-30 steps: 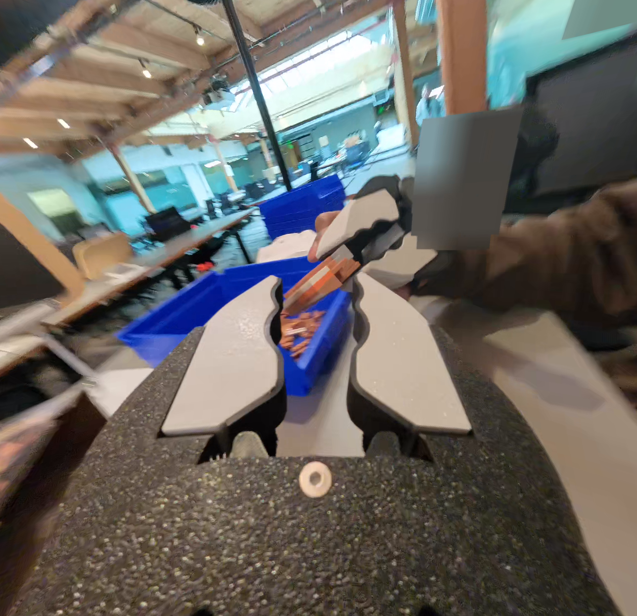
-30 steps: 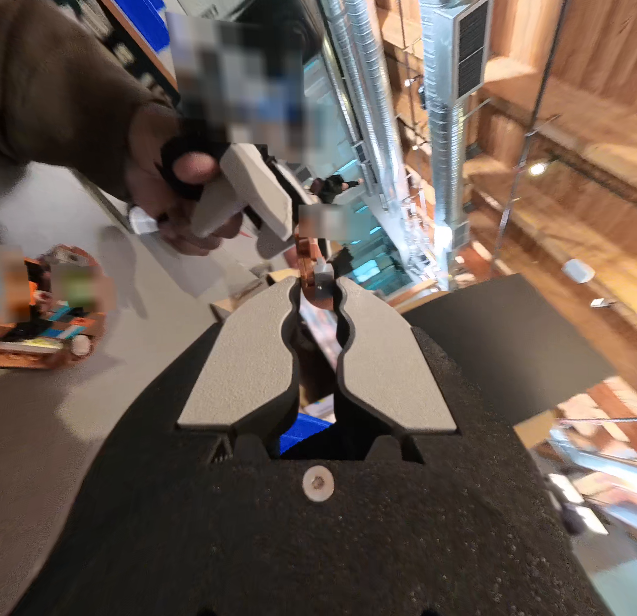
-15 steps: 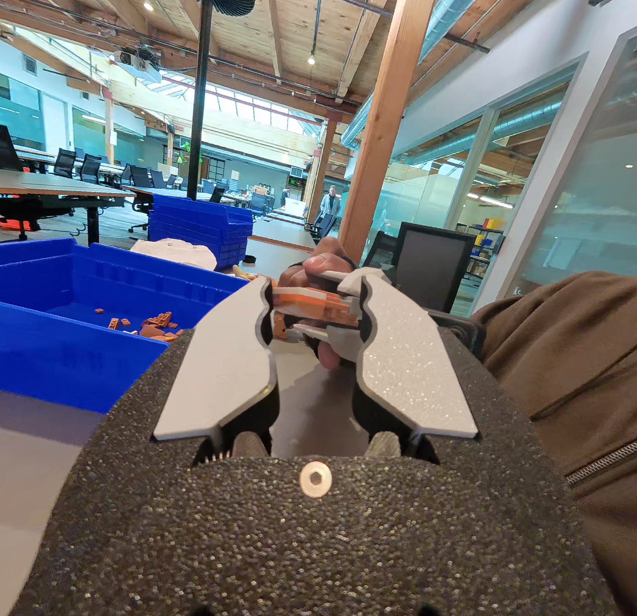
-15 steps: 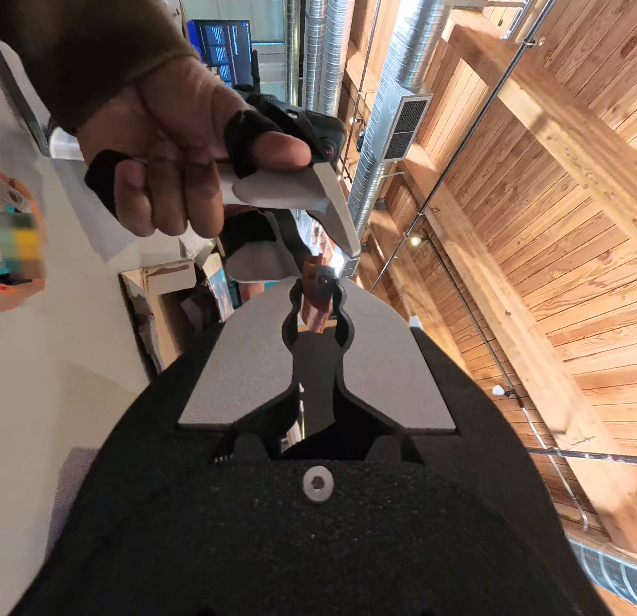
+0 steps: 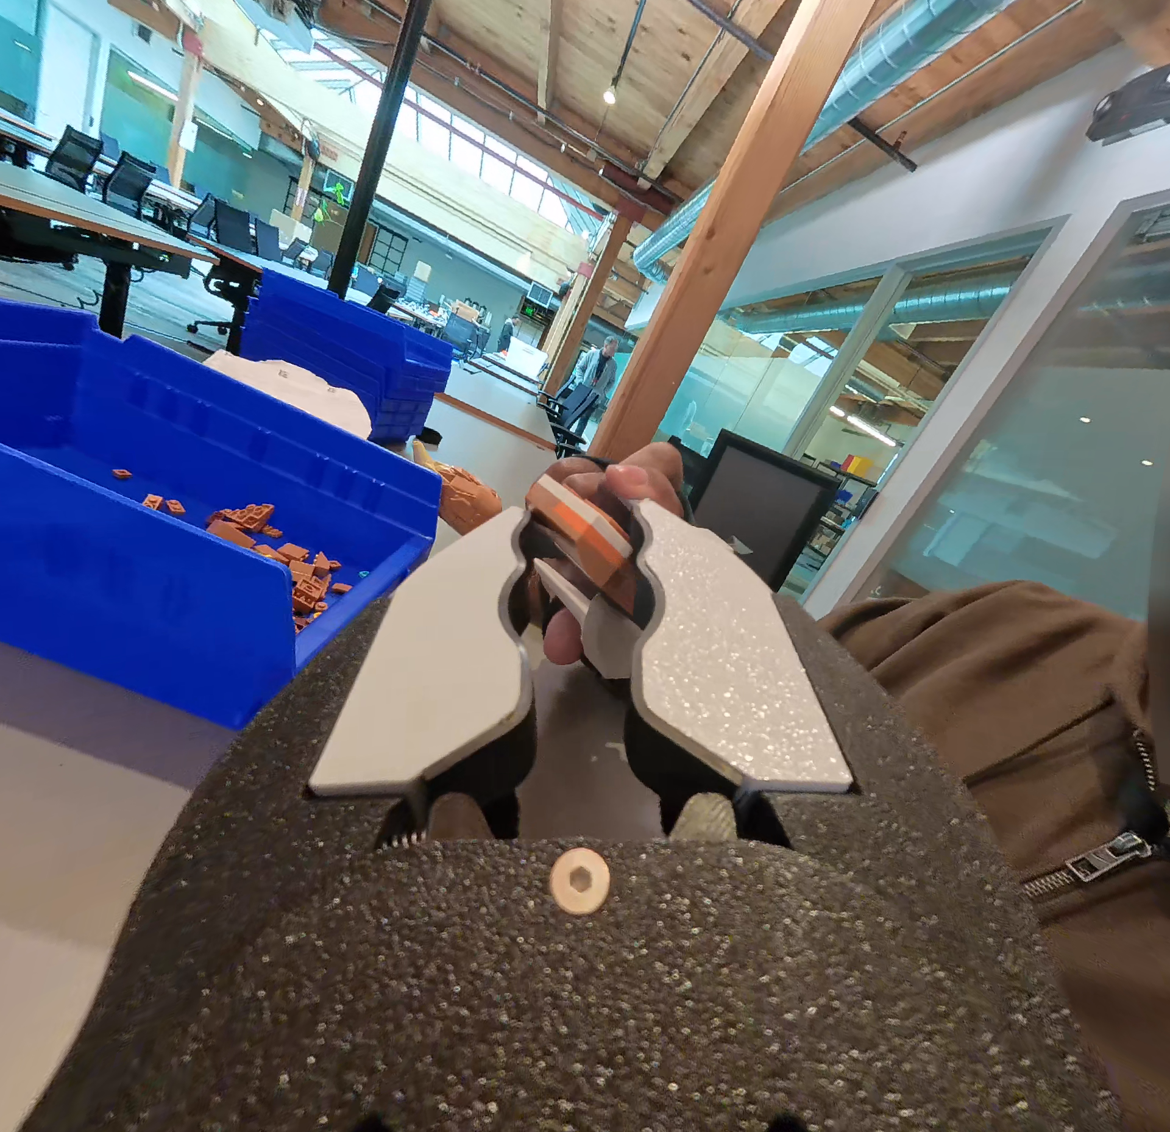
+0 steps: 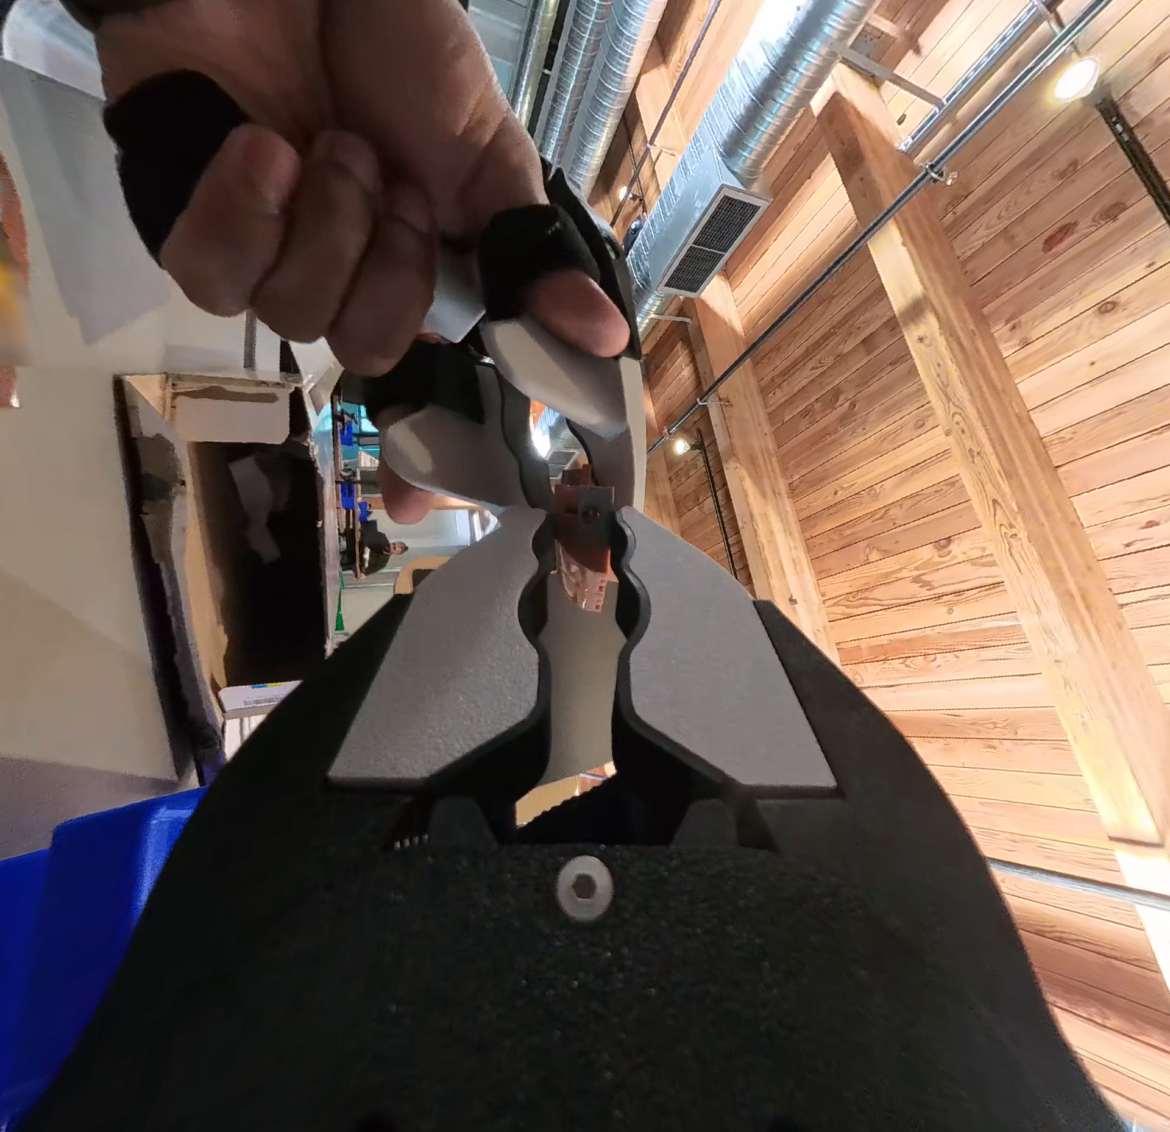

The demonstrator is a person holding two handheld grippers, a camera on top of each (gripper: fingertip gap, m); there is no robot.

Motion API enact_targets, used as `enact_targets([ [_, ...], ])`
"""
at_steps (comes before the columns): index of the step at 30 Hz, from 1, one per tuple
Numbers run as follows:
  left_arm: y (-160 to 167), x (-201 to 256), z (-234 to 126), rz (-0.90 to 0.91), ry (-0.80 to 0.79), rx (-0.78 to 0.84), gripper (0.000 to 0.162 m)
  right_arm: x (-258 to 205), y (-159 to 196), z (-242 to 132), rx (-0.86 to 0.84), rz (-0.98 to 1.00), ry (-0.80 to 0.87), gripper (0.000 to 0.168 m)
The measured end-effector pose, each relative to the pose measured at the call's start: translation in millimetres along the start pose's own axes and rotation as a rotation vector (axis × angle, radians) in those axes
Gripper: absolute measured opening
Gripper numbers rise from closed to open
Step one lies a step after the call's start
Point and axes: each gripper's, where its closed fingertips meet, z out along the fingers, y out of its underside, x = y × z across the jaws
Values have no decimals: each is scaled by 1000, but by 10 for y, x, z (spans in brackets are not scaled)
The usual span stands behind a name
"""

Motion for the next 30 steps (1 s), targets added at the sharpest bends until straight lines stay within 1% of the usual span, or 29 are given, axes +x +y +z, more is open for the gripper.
enact_targets([
  [6,-44,8,14,-24,16,61,29,21,12,9,-16,-14,21,15],
  [11,-145,26,-4,-105,47,141,31,24,-3,-3,-10,-59,31,15],
  [12,-177,16,-24,-134,47,165,29,15,-8,-2,-10,-72,30,15],
  [13,-186,9,-37,-158,49,172,22,5,-15,1,-10,-88,31,15],
  [16,-168,-22,-49,-141,18,157,13,-44,-29,9,-12,-128,21,15],
  [19,-150,-46,-65,-137,-8,128,11,-66,-33,16,-12,-133,16,16],
  [24,-114,-65,-73,-133,-60,66,12,-101,-46,16,-7,-177,8,16],
  [26,-108,-51,-77,-162,-53,46,17,-129,-52,16,-4,-218,1,16],
  [30,-73,-102,-108,-225,-73,18,18,-182,-58,24,-6,-295,-6,16],
])
